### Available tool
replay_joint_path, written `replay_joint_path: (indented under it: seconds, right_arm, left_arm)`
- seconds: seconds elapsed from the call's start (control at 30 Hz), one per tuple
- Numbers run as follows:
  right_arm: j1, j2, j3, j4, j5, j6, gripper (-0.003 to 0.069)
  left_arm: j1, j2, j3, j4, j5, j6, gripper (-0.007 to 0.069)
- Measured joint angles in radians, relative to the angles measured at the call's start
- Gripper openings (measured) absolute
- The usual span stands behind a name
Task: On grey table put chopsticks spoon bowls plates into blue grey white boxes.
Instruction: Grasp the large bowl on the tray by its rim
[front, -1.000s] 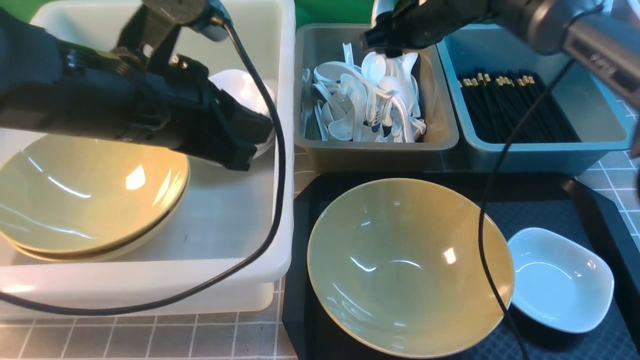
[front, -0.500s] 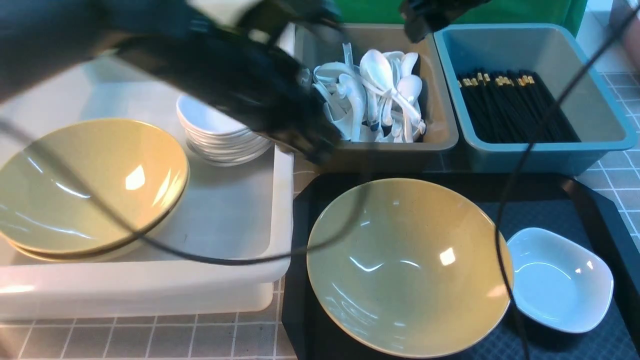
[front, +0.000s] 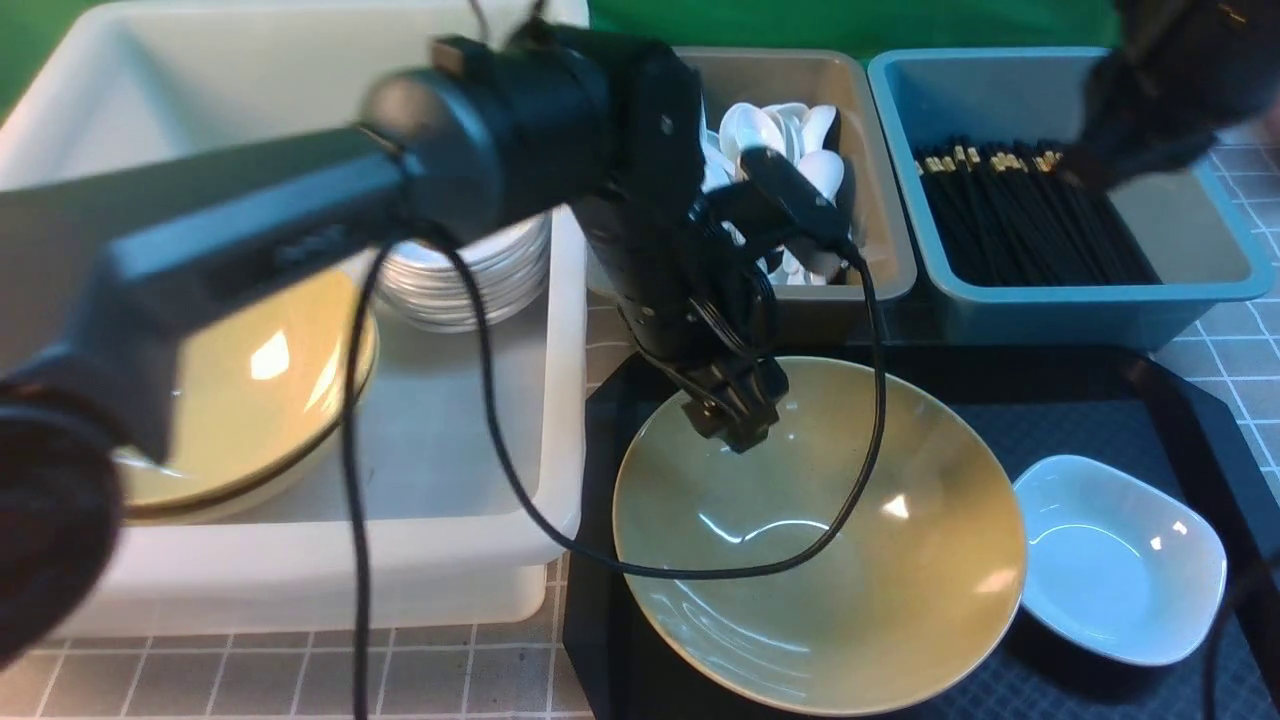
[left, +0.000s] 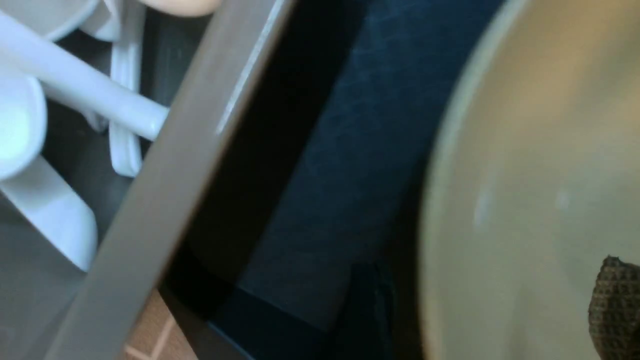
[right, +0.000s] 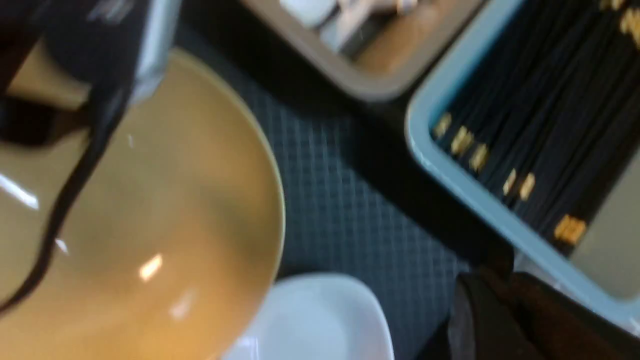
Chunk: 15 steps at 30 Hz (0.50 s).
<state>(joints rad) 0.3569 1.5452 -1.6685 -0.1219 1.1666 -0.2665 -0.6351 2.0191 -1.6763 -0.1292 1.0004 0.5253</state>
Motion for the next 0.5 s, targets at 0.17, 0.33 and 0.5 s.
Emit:
replay_joint_path:
  seconds: [0.17,0.33,0.5]
  right_arm:
    - [0.000,-0.030,0.019,-0.007,0.000,0.006,0.0057]
    - [0.000,-0.029,0.019,-0.007,0.000,0.007,0.0057]
    - [0.000,-0.029,0.019,-0.007,0.000,0.007,0.0057]
  left_arm:
    - [0.000,0.043,-0.003,0.045,-0.026,-0.033,0.0501]
    - [-0.002,0.062,-0.003,0.034,-0.008,-0.050,0.0341]
    - [0.001,0.046,-0.016,-0.052,0.017,-0.065,0.0108]
